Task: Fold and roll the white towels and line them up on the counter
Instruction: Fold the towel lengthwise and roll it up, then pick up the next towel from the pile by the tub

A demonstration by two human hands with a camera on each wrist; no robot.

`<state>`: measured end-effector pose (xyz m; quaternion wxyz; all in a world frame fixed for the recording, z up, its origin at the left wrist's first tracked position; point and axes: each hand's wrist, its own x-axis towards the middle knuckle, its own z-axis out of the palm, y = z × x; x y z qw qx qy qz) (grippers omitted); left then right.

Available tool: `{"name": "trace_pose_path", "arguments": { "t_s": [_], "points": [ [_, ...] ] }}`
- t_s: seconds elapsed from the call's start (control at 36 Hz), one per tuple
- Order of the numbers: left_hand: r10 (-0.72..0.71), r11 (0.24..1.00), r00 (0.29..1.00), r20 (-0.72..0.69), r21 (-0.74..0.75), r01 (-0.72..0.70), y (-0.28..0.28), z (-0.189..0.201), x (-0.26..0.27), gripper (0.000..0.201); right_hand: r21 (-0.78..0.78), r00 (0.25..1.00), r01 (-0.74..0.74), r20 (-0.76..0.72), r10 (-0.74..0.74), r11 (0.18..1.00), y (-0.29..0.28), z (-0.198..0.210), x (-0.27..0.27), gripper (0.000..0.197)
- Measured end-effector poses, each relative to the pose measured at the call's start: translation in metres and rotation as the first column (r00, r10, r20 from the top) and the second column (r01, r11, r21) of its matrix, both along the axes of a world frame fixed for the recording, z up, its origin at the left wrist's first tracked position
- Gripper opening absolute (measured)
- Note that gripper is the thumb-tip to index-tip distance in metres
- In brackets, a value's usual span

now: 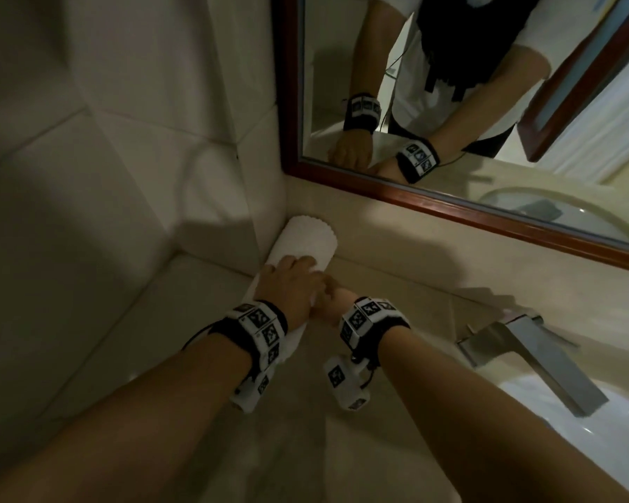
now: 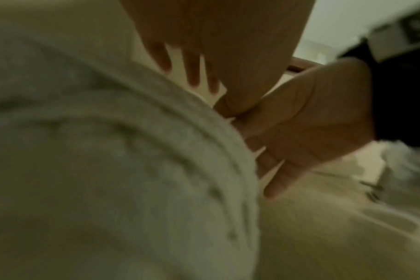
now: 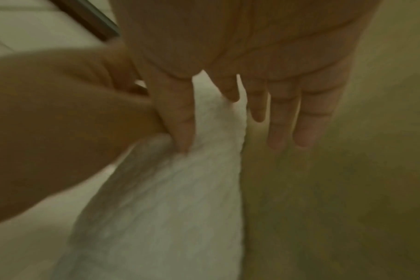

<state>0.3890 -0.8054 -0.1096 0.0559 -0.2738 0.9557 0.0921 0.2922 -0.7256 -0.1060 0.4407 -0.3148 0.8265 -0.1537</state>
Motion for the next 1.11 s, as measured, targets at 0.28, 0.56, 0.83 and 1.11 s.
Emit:
{"name": "trace_pose_path", "arguments": {
  "t_s": [0.28, 0.56, 0.83, 1.11],
  "points": [
    [-0.016, 0.997, 0.985, 0.174, 0.075, 0.003, 0.042, 0.045, -0.040, 0.052, 0.061, 0.988, -0.047, -0.144, 0.056, 0.997, 0.046, 0.026, -0.023, 0.035],
    [-0.263, 0.957, 0.941, 0.215, 0.181, 0.226, 0.136, 0.105, -0.094, 0.035, 0.008, 0.980, 0.082, -0.182, -0.079, 0.997, 0.161, 0.101, -0.053, 0.032],
    [-0.529, 0.848, 0.821, 0.214, 0.163, 0.504, 0.330, 0.141, -0.140, 0.022, 0.018, 0.925, 0.346, -0.175, -0.337, 0.938, 0.357, 0.135, -0.075, 0.023],
    [-0.703, 0.708, 0.698, 0.134, 0.221, 0.671, 0.599, 0.153, -0.164, 0.030, -0.026, 0.753, 0.620, -0.261, -0.604, 0.784, 0.639, 0.146, -0.068, 0.030]
  ]
}}
